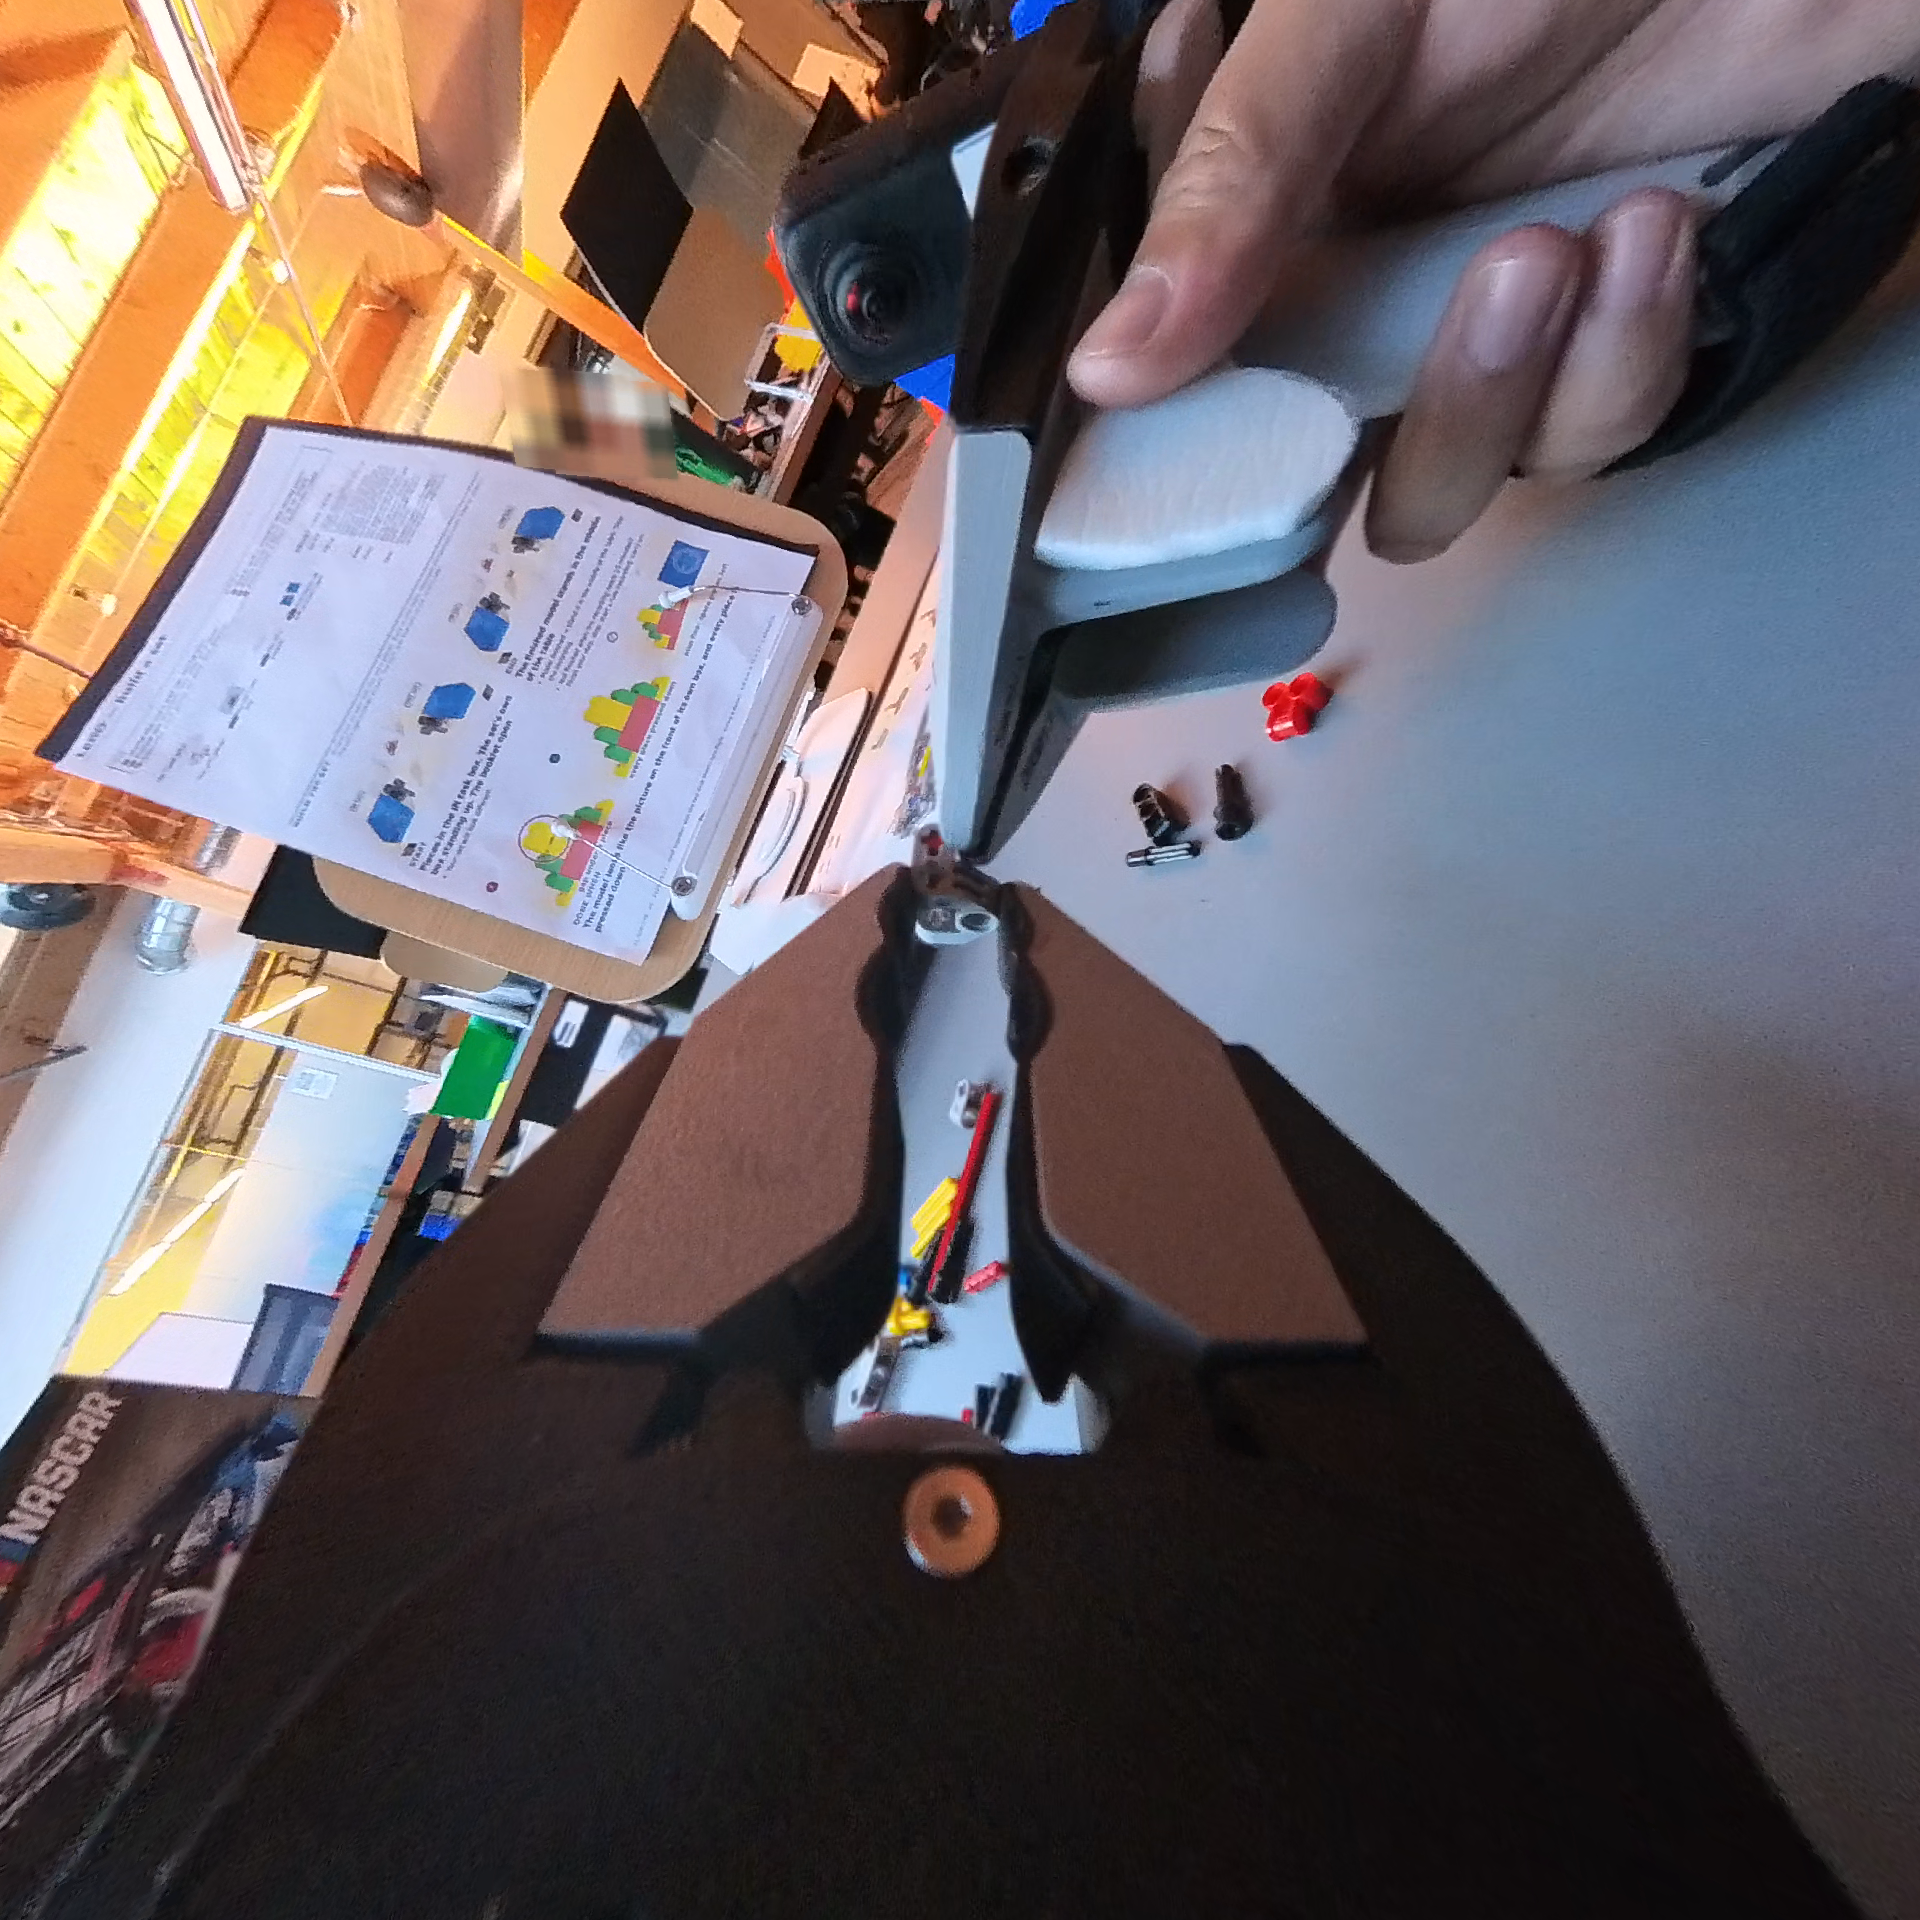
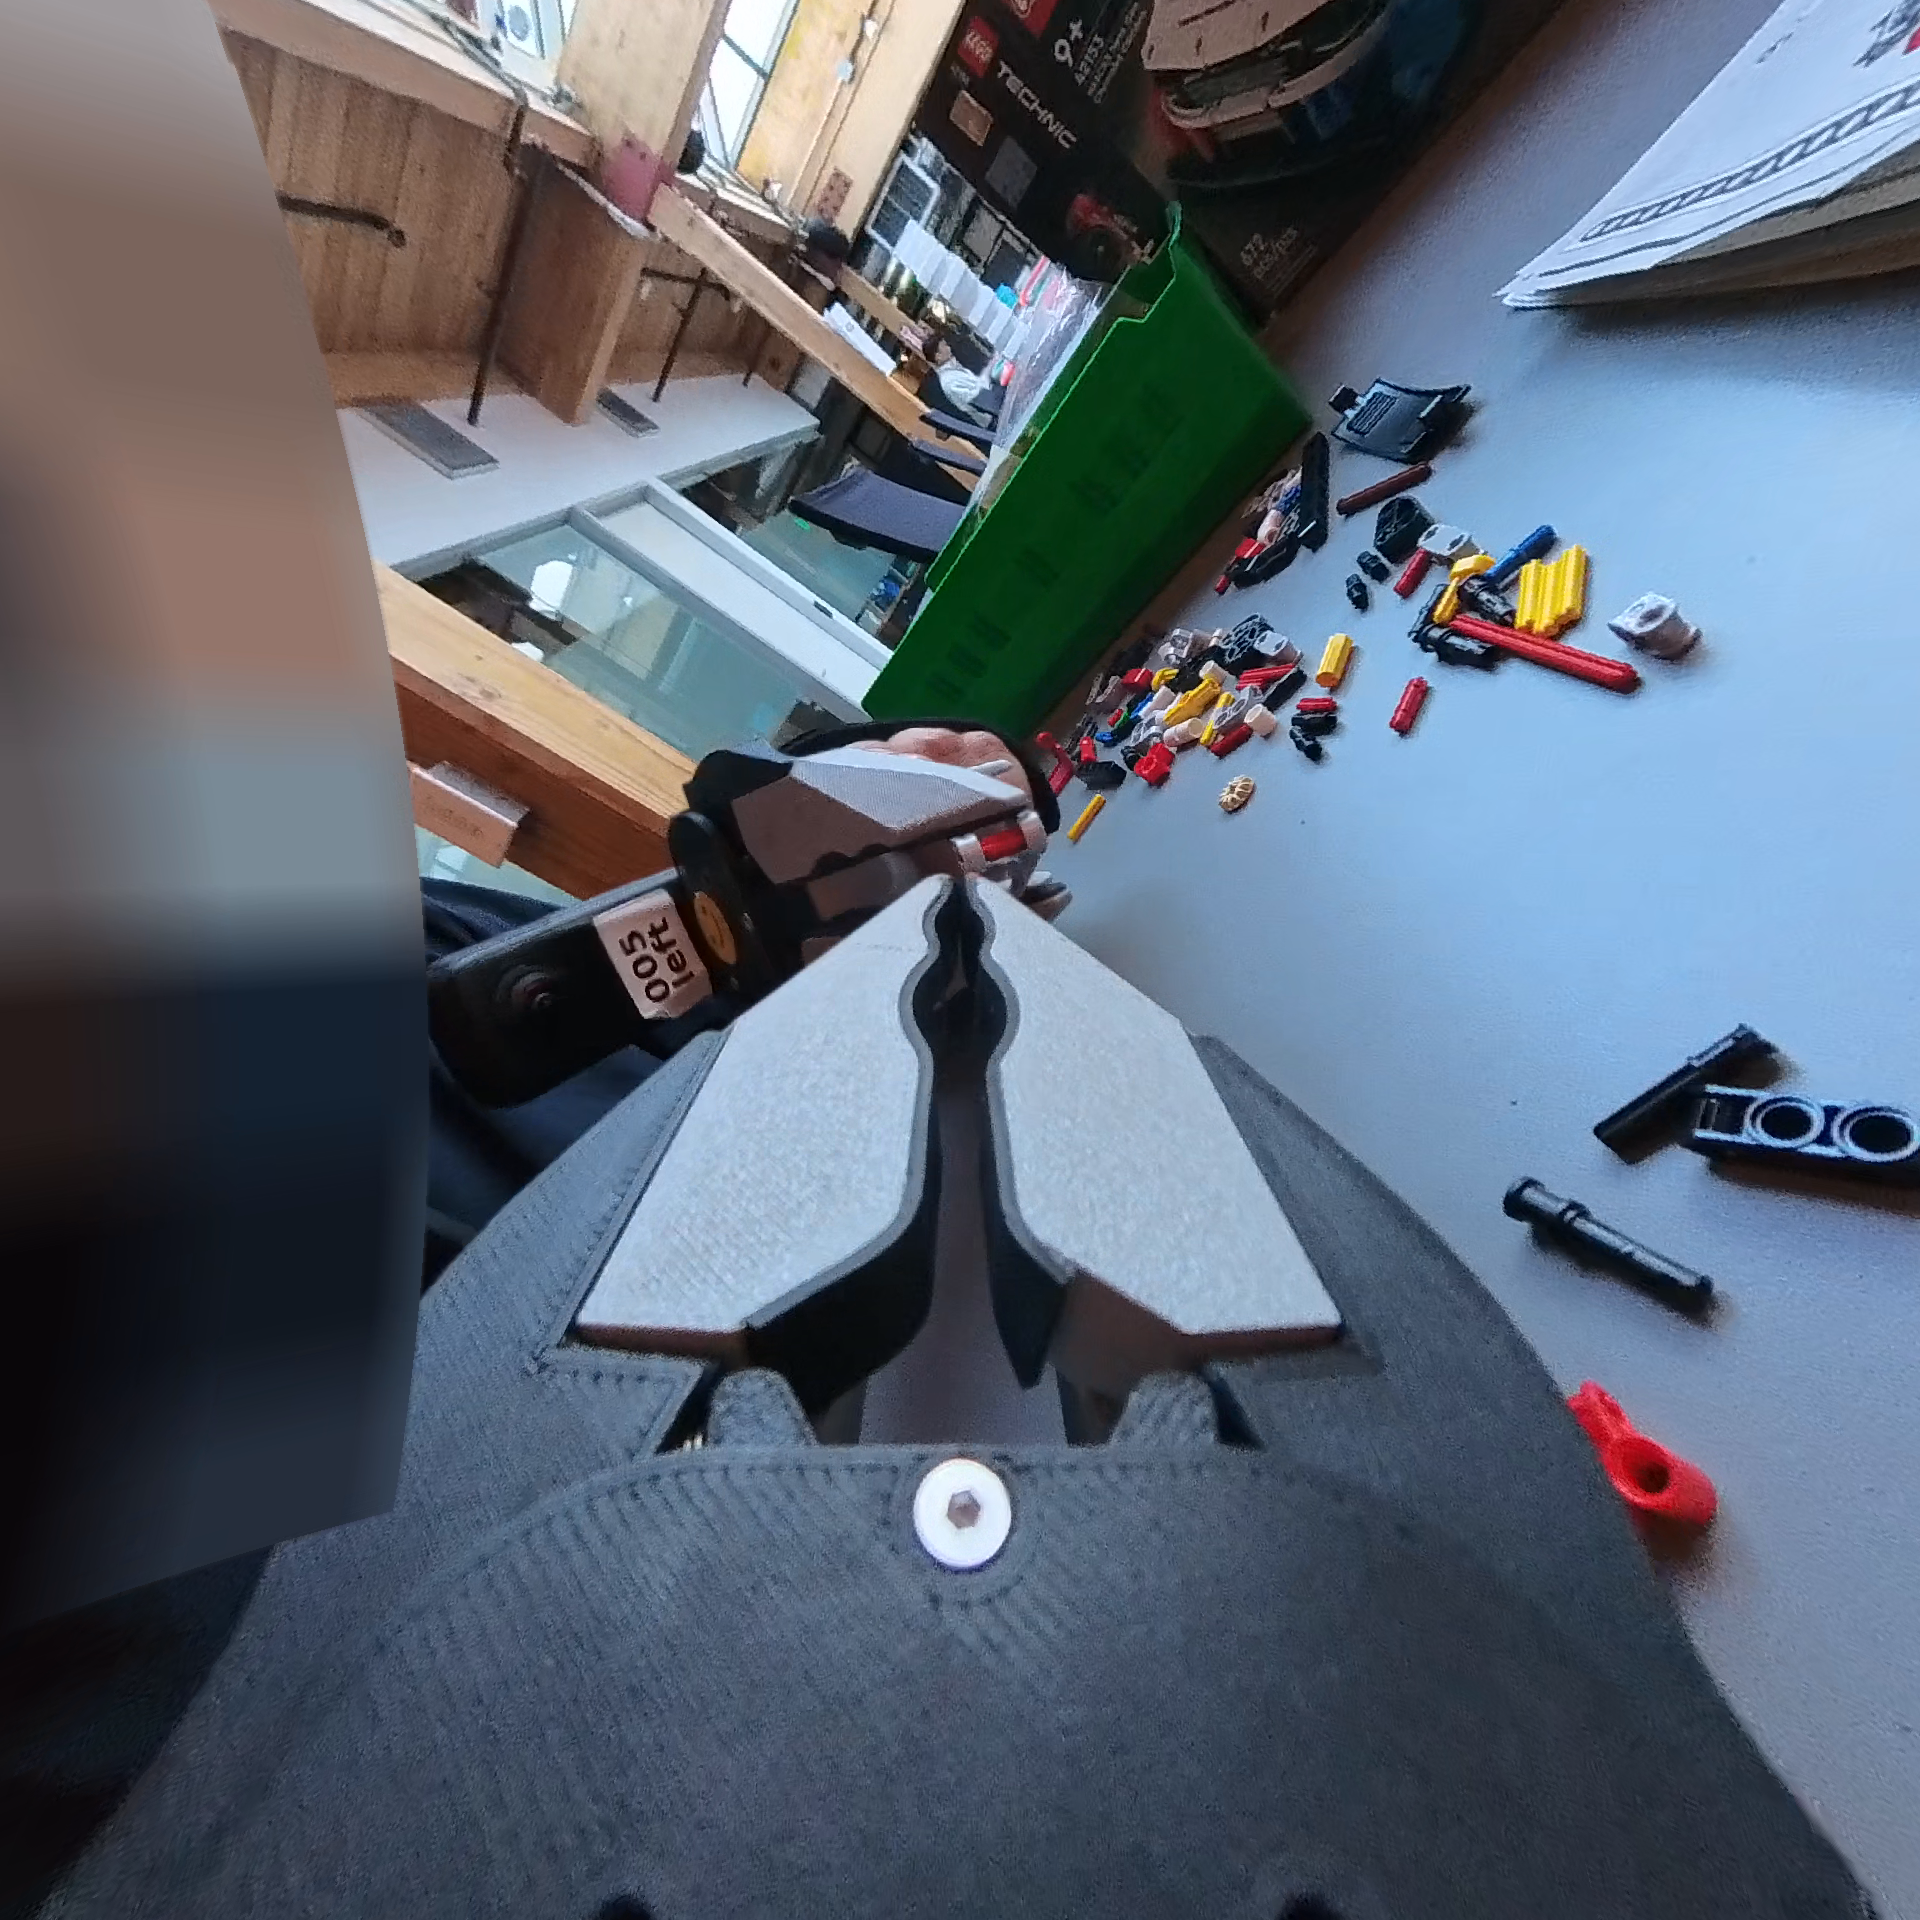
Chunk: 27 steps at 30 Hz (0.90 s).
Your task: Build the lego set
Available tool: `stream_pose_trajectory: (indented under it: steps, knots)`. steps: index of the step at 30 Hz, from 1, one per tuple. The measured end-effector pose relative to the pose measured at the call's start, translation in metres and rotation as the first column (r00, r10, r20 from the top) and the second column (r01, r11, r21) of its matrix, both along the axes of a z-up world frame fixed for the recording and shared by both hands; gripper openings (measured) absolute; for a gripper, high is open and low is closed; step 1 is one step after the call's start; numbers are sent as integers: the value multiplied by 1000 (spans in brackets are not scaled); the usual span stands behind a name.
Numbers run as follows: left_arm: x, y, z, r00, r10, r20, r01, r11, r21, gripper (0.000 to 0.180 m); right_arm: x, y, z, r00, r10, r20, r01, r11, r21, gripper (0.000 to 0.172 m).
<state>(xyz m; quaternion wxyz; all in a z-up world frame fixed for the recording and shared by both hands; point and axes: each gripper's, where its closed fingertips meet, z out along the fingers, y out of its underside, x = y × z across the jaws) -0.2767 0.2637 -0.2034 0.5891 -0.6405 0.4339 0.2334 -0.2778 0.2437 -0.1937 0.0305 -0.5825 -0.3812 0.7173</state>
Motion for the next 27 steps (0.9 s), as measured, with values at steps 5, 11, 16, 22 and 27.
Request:
stream_pose_trajectory:
  steps: [5,11,16,22,27]
  knots:
    - [-2,1,0,1000,13,-5,-13,1000,0,13,0,5,1,1000,-23,-9,22,994,-104,0]
    - [0,1,0,999,19,-26,-19,1000,8,13,-2,9,-6,998,-59,25,61,994,-90,0]
    - [-6,4,-4,999,44,-21,-44,999,-14,13,-1,10,-4,999,-52,4,53,991,-119,0]
    - [-2,3,-4,998,39,-41,-39,999,-9,13,-2,14,-6,997,-77,19,79,990,-119,0]
    - [-5,5,-7,997,54,-50,-55,998,-18,13,-2,12,-6,997,-72,16,74,990,-122,0]
